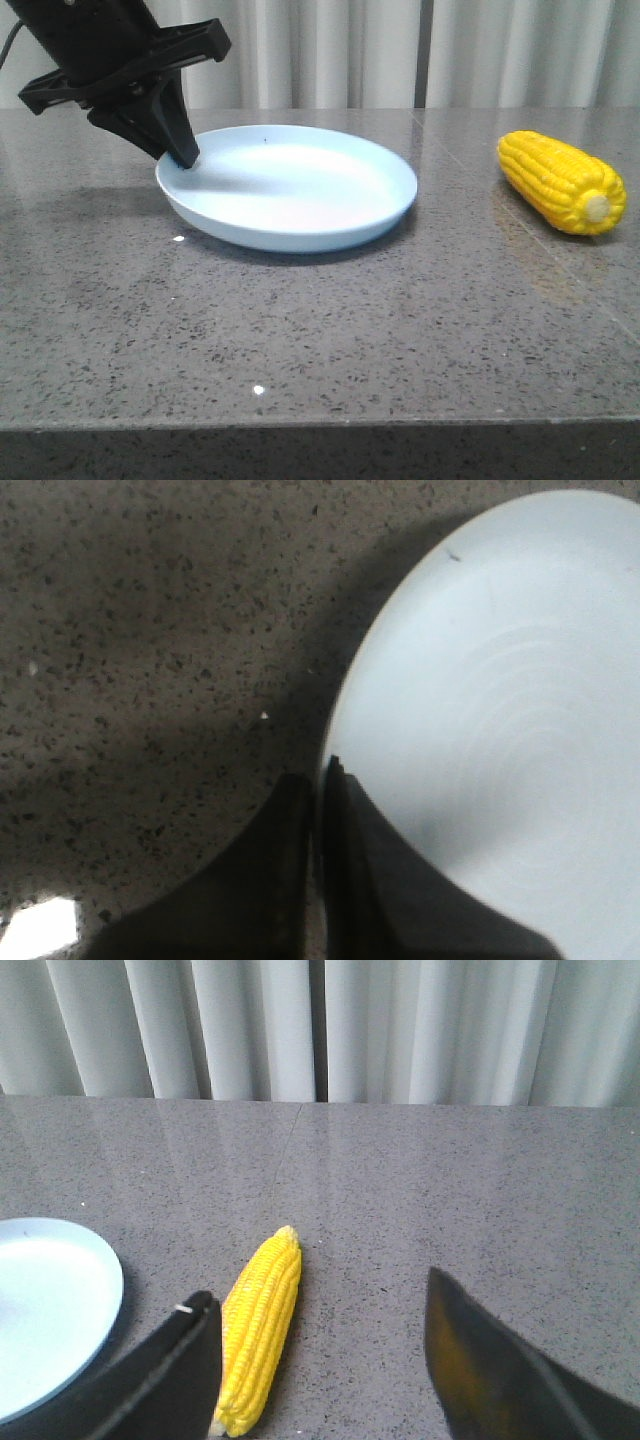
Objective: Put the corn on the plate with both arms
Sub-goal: 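Release the plate and lift the left gripper away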
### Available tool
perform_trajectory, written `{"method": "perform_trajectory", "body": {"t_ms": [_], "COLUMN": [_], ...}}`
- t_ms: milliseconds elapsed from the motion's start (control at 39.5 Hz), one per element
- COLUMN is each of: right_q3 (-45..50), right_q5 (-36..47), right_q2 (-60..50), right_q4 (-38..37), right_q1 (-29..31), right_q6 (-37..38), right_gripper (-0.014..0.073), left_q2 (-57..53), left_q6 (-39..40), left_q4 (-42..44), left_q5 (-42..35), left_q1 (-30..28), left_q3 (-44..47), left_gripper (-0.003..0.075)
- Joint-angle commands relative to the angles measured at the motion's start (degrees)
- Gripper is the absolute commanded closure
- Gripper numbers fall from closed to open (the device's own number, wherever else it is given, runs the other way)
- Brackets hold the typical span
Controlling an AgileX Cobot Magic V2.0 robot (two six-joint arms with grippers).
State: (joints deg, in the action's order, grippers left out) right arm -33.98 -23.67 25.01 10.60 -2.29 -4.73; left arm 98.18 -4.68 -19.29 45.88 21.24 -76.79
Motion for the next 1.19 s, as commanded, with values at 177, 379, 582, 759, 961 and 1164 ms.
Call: {"method": "perform_trajectory", "body": {"t_ms": [177, 379, 582, 759, 961, 1164], "right_q3": [-2.26, -2.26, -2.26, -2.26, -2.26, -2.26], "right_q5": [4.12, 4.12, 4.12, 4.12, 4.12, 4.12], "right_q2": [0.77, 0.77, 0.77, 0.77, 0.77, 0.77], "right_q4": [0.40, 0.40, 0.40, 0.40, 0.40, 0.40], "right_q1": [0.21, 0.21, 0.21, 0.21, 0.21, 0.21], "right_q6": [-0.52, -0.52, -0.52, -0.52, -0.52, -0.52], "right_gripper": [0.0123, 0.0123, 0.0123, 0.0123, 0.0123, 0.0123], "left_q2": [-6.20, -15.05, -24.33, -33.46, -46.59, -63.09], "left_q6": [0.53, 5.97, 12.24, 12.24, 12.24, 12.24], "left_q4": [6.61, 18.84, 31.15, 31.38, 31.16, 31.23], "left_q5": [-6.91, -5.62, -5.08, -8.19, -17.73, -30.91], "left_q1": [0.21, -2.88, -8.33, -13.42, -15.67, -14.94], "left_q3": [-2.54, -2.71, 1.82, 11.06, 26.14, 42.72], "left_gripper": [0.0356, 0.0568, 0.0740, 0.0741, 0.0741, 0.0741]}}
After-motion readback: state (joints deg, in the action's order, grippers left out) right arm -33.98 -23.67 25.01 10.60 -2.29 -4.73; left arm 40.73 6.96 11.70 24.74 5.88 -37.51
